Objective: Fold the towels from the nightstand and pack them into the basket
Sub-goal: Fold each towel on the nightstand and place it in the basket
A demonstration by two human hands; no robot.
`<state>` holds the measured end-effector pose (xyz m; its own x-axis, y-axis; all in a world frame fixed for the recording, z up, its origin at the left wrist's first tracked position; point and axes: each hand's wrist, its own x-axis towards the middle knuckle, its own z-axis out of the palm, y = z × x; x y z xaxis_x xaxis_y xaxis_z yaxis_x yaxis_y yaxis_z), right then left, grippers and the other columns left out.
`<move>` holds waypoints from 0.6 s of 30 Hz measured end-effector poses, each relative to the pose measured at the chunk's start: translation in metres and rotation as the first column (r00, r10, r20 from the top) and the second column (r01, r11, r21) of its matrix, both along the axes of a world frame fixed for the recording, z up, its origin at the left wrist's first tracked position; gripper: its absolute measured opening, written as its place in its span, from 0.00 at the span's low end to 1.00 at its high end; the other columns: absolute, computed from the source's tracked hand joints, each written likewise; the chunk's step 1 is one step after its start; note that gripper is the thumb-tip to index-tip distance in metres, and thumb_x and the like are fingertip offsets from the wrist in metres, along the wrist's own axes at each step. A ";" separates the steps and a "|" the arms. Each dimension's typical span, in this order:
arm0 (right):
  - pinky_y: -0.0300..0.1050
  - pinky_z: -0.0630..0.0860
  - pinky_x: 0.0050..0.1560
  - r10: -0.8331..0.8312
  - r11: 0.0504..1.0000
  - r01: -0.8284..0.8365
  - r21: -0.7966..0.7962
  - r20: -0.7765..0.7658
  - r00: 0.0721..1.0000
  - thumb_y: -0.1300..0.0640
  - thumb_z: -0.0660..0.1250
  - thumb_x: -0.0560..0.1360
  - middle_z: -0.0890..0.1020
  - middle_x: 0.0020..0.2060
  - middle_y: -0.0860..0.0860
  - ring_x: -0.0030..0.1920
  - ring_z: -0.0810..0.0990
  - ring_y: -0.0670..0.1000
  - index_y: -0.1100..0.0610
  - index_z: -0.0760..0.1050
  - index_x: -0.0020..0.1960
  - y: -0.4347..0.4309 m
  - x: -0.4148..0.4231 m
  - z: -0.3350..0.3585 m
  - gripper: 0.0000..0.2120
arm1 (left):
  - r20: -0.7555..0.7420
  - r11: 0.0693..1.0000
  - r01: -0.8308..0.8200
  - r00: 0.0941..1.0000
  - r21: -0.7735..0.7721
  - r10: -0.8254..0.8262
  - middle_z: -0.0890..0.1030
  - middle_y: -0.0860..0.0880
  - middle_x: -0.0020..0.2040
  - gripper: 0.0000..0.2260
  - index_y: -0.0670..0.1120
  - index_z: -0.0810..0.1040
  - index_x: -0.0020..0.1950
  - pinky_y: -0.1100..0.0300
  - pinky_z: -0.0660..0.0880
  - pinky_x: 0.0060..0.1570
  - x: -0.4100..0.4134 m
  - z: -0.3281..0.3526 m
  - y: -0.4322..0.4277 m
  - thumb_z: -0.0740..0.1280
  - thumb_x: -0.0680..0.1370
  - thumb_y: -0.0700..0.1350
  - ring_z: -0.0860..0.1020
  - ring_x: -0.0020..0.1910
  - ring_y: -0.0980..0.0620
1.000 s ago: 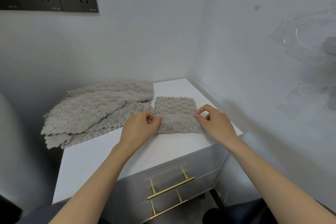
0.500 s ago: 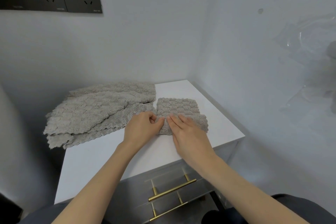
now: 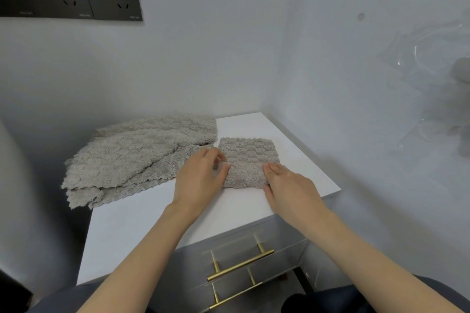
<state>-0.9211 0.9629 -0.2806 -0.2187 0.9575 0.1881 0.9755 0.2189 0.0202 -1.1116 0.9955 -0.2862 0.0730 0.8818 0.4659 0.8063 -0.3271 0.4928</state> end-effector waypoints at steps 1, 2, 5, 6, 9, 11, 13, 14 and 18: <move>0.44 0.67 0.65 0.005 1.000 -0.005 -0.013 0.002 1.000 0.57 0.52 0.82 0.62 0.75 0.50 0.75 0.60 0.49 0.56 0.54 0.77 0.000 0.001 0.001 0.24 | -0.059 0.995 0.061 0.997 0.075 -0.057 0.78 0.54 0.48 0.04 0.50 0.79 0.50 0.58 0.71 0.39 0.001 0.000 -0.003 0.66 0.78 0.48 0.76 0.48 0.53; 0.44 0.66 0.66 0.012 0.999 -0.012 -0.030 0.007 1.000 0.57 0.52 0.82 0.61 0.76 0.50 0.75 0.59 0.49 0.56 0.54 0.77 0.000 0.003 0.002 0.24 | -0.120 0.984 0.125 0.987 0.130 -0.110 0.80 0.53 0.48 0.05 0.49 0.81 0.51 0.57 0.73 0.41 0.001 0.001 -0.005 0.66 0.78 0.44 0.77 0.49 0.50; 0.45 0.66 0.66 0.040 0.998 -0.039 -0.045 0.016 0.999 0.61 0.52 0.81 0.58 0.77 0.50 0.74 0.61 0.50 0.56 0.51 0.78 0.000 0.008 0.004 0.26 | -0.240 0.967 0.223 0.952 0.126 -0.189 0.83 0.51 0.54 0.10 0.47 0.83 0.56 0.54 0.74 0.52 -0.005 0.005 -0.008 0.66 0.78 0.39 0.78 0.56 0.47; 0.45 0.67 0.65 0.049 0.998 -0.048 -0.037 0.016 0.999 0.62 0.53 0.80 0.59 0.76 0.49 0.73 0.63 0.50 0.55 0.51 0.78 0.000 0.011 0.004 0.27 | -0.269 0.970 0.233 0.941 0.071 -0.207 0.81 0.52 0.59 0.14 0.48 0.81 0.61 0.55 0.72 0.59 -0.008 0.005 -0.009 0.65 0.78 0.39 0.76 0.62 0.49; 0.46 0.71 0.59 0.078 0.997 -0.078 -0.020 -0.009 0.997 0.61 0.54 0.80 0.62 0.75 0.48 0.68 0.70 0.52 0.52 0.54 0.78 0.003 0.019 0.003 0.27 | -0.353 0.964 0.251 0.897 -0.092 -0.267 0.68 0.57 0.72 0.24 0.52 0.67 0.74 0.57 0.59 0.71 -0.015 0.003 -0.009 0.61 0.77 0.42 0.62 0.74 0.55; 0.46 0.71 0.54 0.104 0.994 -0.106 -0.008 -0.087 0.991 0.61 0.55 0.79 0.70 0.70 0.50 0.64 0.73 0.53 0.52 0.58 0.76 0.005 0.023 0.000 0.26 | -0.352 0.963 0.246 0.897 -0.107 -0.268 0.68 0.56 0.72 0.25 0.52 0.64 0.75 0.58 0.59 0.70 -0.014 0.003 -0.009 0.62 0.77 0.44 0.62 0.73 0.55; 0.43 0.68 0.46 0.105 0.994 -0.106 0.006 -0.220 0.970 0.60 0.56 0.79 0.78 0.57 0.54 0.56 0.75 0.54 0.52 0.64 0.74 0.007 0.026 -0.002 0.23 | -0.299 0.967 0.239 0.919 -0.092 -0.256 0.73 0.53 0.68 0.22 0.51 0.66 0.73 0.57 0.64 0.67 -0.012 0.004 -0.008 0.63 0.78 0.46 0.68 0.69 0.52; 0.41 0.65 0.43 0.102 0.995 -0.103 0.008 -0.277 0.955 0.60 0.56 0.79 0.78 0.50 0.53 0.52 0.75 0.53 0.52 0.66 0.72 0.008 0.028 -0.002 0.21 | -0.245 0.967 0.235 0.936 -0.097 -0.252 0.76 0.52 0.65 0.21 0.51 0.67 0.72 0.56 0.66 0.65 -0.011 0.005 -0.009 0.64 0.79 0.47 0.70 0.67 0.51; 0.38 0.59 0.41 0.073 0.995 -0.094 -0.022 -0.457 0.887 0.59 0.56 0.81 0.73 0.41 0.46 0.45 0.70 0.47 0.54 0.71 0.67 0.015 0.036 0.003 0.16 | -0.048 0.956 0.242 0.966 -0.163 -0.253 0.80 0.51 0.54 0.15 0.51 0.73 0.65 0.55 0.71 0.55 -0.007 0.006 -0.009 0.64 0.79 0.49 0.74 0.57 0.51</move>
<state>-0.8855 0.9778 -0.2772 -0.1983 0.9487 0.2465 0.8536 0.2907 -0.4322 -1.1187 0.9866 -0.2801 0.3245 0.8930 0.3119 0.7428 -0.4447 0.5005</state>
